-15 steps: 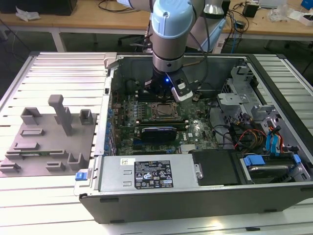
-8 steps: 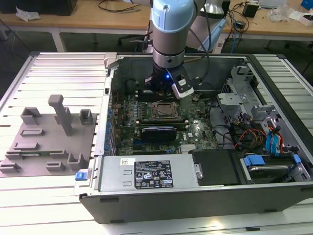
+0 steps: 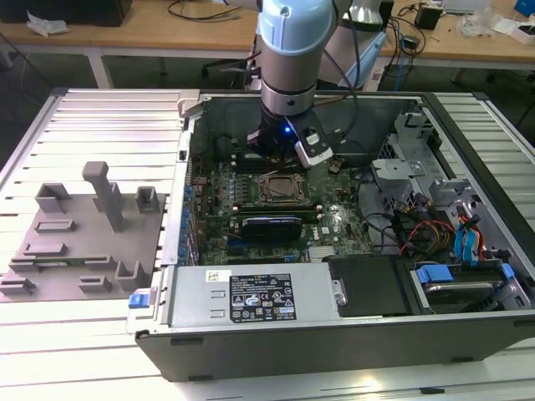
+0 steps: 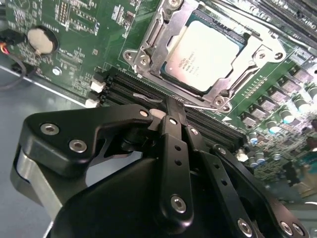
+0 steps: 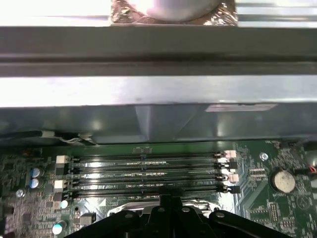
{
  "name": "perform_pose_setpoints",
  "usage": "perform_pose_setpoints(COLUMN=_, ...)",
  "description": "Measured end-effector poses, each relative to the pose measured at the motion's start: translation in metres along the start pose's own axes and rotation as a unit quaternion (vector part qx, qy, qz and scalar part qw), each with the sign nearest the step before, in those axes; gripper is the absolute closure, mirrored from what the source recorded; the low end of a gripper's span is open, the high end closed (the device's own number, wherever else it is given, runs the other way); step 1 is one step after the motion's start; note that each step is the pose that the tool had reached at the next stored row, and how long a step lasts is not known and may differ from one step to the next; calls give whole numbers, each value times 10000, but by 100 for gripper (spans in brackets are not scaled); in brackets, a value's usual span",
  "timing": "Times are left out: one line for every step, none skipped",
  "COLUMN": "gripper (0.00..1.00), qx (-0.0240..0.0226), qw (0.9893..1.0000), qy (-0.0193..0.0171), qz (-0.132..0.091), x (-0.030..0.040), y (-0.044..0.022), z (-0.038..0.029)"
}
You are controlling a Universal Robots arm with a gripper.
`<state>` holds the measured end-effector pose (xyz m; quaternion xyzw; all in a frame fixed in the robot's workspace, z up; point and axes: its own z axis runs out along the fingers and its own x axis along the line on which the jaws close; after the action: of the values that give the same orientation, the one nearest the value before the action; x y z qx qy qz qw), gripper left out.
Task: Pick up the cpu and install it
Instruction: 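Install the first cpu locking lever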
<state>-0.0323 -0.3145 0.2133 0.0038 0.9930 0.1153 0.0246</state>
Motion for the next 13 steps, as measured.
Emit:
perform_pose_setpoints(gripper=89, qx=-3, qw=10000, qy=15, qz=-62, x=1, y=0, z=0)
perform_pose_setpoints(gripper=89, qx=-9, qw=9999, qy=35, qz=-149, x=2, y=0, z=2)
perform_pose_setpoints(gripper=89, qx=-13, qw=9997, qy=57, qz=-243, x=2, y=0, z=2)
perform_pose_setpoints(gripper=89, qx=-18, qw=9995, qy=74, qz=-317, x=2, y=0, z=3)
perform_pose_setpoints(gripper=89, qx=-23, qw=9992, qy=90, qz=-384, x=2, y=0, z=3)
perform_pose_setpoints(gripper=89, qx=-41, qw=9984, qy=127, qz=-542, x=2, y=0, z=4)
perform_pose_setpoints(gripper=89, qx=-54, qw=9978, qy=152, qz=-648, x=2, y=0, z=5)
perform_pose_setpoints(gripper=89, qx=-58, qw=9974, qy=166, qz=-705, x=2, y=0, z=4)
perform_pose_setpoints(gripper=89, qx=-59, qw=9972, qy=171, qz=-727, x=3, y=0, z=4)
perform_pose_setpoints(gripper=89, qx=-64, qw=9970, qy=175, qz=-746, x=2, y=-1, z=5)
perform_pose_setpoints(gripper=89, qx=-88, qw=9968, qy=180, qz=-778, x=1, y=0, z=6)
perform_pose_setpoints(gripper=89, qx=-103, qw=9966, qy=183, qz=-794, x=1, y=0, z=6)
perform_pose_setpoints(gripper=89, qx=-104, qw=9966, qy=184, qz=-795, x=1, y=0, z=6)
